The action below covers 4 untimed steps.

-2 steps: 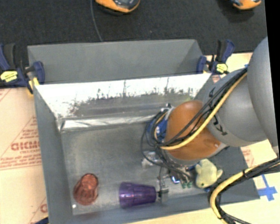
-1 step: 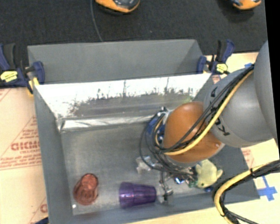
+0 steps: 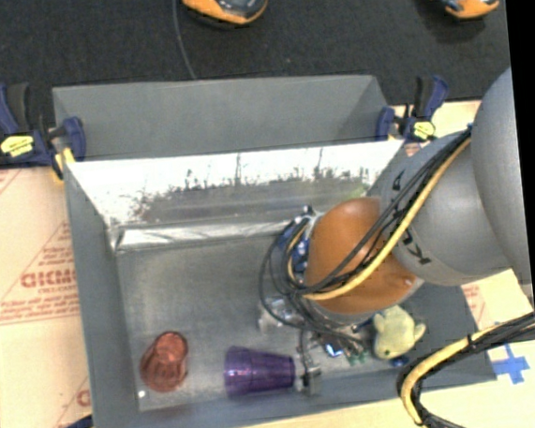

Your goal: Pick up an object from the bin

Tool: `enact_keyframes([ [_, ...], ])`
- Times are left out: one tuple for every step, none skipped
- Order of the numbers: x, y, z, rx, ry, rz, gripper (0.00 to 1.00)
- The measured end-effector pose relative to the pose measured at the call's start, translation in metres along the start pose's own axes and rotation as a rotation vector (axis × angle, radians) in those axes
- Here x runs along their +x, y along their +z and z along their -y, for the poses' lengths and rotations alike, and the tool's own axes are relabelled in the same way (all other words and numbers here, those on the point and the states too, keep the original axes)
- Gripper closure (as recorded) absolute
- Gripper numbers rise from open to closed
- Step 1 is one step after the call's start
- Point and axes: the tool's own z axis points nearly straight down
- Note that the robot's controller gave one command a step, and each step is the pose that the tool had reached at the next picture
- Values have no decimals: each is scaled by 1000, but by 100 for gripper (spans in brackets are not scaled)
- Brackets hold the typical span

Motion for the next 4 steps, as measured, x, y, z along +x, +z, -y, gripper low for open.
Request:
enact_keyframes([
  [-10, 12, -48, -1, -57, 1, 100],
  [-14, 10, -48, 0, -46, 10, 0],
  [-14, 10, -48, 0, -46, 10, 0],
  [-11, 11, -20, 2, -278, 10, 0],
])
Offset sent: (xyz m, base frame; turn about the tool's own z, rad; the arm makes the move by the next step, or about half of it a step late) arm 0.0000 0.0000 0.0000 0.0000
